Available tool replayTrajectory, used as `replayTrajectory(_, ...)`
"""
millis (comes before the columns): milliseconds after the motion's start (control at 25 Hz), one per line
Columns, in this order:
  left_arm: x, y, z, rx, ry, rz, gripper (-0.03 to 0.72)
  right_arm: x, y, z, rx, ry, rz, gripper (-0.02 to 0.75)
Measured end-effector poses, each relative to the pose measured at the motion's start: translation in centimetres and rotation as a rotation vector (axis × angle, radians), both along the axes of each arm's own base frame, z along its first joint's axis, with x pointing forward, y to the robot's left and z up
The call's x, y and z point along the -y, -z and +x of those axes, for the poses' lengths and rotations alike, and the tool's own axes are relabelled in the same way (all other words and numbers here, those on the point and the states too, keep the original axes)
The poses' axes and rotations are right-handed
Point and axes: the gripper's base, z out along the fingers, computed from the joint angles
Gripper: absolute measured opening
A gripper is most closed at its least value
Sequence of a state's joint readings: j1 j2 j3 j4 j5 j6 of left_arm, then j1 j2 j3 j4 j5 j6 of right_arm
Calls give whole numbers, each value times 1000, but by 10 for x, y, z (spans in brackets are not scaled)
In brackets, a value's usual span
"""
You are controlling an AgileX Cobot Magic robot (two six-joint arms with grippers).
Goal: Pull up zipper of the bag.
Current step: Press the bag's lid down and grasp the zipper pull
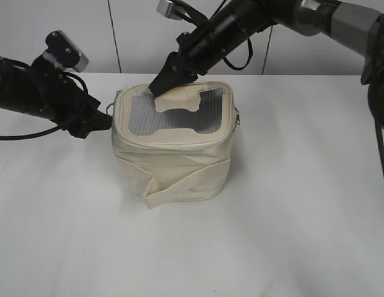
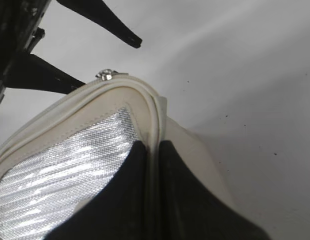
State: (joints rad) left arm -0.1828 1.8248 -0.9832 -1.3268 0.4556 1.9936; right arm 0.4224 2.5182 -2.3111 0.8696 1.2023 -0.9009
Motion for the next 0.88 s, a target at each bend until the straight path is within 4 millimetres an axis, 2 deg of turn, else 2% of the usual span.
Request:
replayTrajectory(280, 5, -1, 18, 19, 5, -25, 452, 0, 0, 0, -1, 0, 0, 52)
replayTrajectory(400, 7, -1, 22, 18, 20, -38, 410, 0, 0, 0, -1, 0, 0, 52)
replayTrajectory(520, 11, -1, 23, 18, 47, -43, 298, 0, 0, 0, -1, 0, 0, 52)
replayTrajectory(640, 20, -2, 21, 30, 89, -21, 87, 0, 0, 0, -8, 5, 0, 52)
replayTrajectory(720, 23, -2, 21, 35, 104, 4, 32, 0, 0, 0, -20, 17, -2, 52)
replayTrajectory(880, 20, -5, 18, -7, 58, 32, 11, 0, 0, 0, -48, 44, -6, 50)
